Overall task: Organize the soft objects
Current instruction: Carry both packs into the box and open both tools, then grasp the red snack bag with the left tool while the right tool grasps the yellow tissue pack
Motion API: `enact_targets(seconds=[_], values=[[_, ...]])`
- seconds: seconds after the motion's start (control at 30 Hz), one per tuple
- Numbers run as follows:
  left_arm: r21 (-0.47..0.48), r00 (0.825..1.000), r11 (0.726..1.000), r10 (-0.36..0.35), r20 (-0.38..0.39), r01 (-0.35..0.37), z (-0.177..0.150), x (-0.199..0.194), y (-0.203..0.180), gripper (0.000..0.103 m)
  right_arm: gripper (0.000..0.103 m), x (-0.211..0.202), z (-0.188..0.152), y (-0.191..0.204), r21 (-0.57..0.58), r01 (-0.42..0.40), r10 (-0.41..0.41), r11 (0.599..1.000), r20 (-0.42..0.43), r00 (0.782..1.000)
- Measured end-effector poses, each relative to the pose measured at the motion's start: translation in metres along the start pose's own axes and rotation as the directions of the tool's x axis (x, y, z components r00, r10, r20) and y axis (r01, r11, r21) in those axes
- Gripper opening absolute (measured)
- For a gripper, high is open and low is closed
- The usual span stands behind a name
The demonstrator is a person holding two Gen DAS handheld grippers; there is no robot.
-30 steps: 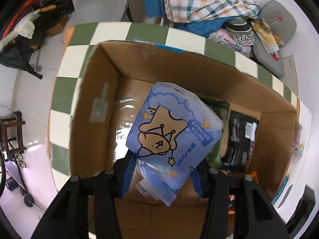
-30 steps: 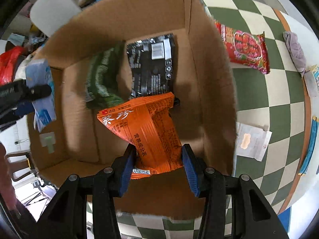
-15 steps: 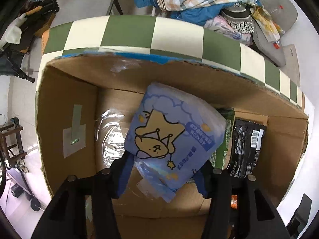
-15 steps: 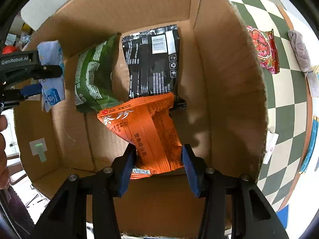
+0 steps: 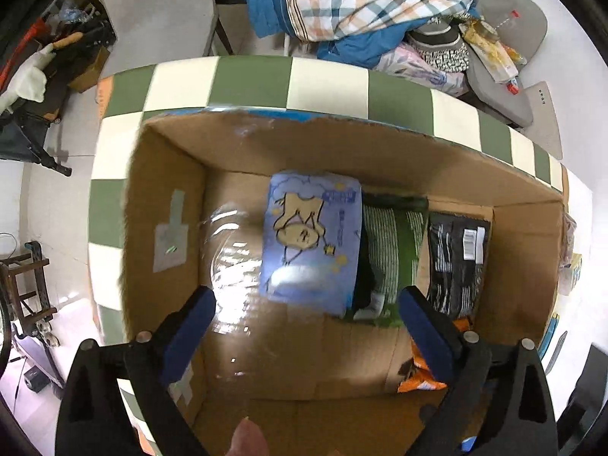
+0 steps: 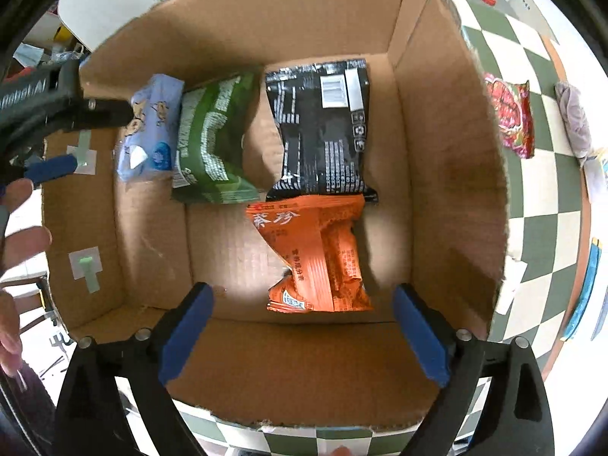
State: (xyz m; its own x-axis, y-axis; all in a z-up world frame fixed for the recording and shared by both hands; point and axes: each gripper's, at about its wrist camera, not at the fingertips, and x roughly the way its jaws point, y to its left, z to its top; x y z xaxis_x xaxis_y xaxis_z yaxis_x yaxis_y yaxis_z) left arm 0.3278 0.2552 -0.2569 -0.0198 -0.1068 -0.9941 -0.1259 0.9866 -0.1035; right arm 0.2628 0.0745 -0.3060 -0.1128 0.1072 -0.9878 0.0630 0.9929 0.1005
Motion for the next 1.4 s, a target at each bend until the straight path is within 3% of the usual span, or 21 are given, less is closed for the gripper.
enact_targets(seconds=[0.17,0.37,0.8,1.13,1.4], values=[[0.014,0.996,0.999,0.035,0.078,-0.037,-0.031,-0.019,0.003,0.099,0.103,-0.016,-0.005,0.003,-0.028,0.023,-0.022,0.999,0.043,0.999],[0.015,0.988,0.998,0.064,0.143,-0.067,-0.069,-0.035,0.005,0.099,0.103,-0.037,-0.017,-0.003,-0.047,0.049,-0.044,0.998,0.104,0.994],[0.014,0.945,0.995,0.091,0.313,-0.101,-0.154,-0.102,-0.006,0.099,0.103,-0.099,-0.074,-0.007,-0.109,0.103,-0.069,0.989,0.278,0.958],[0.012,0.929,0.995,0.085,0.361,-0.095,-0.2,-0.137,-0.008,0.099,0.103,-0.153,-0.126,-0.015,-0.131,0.051,-0.001,0.99,0.356,0.934],[0.009,0.923,0.998,0.06,0.38,-0.068,-0.21,-0.154,-0.017,0.099,0.103,-0.177,-0.148,-0.016,-0.162,-0.014,0.073,0.987,0.363,0.929]])
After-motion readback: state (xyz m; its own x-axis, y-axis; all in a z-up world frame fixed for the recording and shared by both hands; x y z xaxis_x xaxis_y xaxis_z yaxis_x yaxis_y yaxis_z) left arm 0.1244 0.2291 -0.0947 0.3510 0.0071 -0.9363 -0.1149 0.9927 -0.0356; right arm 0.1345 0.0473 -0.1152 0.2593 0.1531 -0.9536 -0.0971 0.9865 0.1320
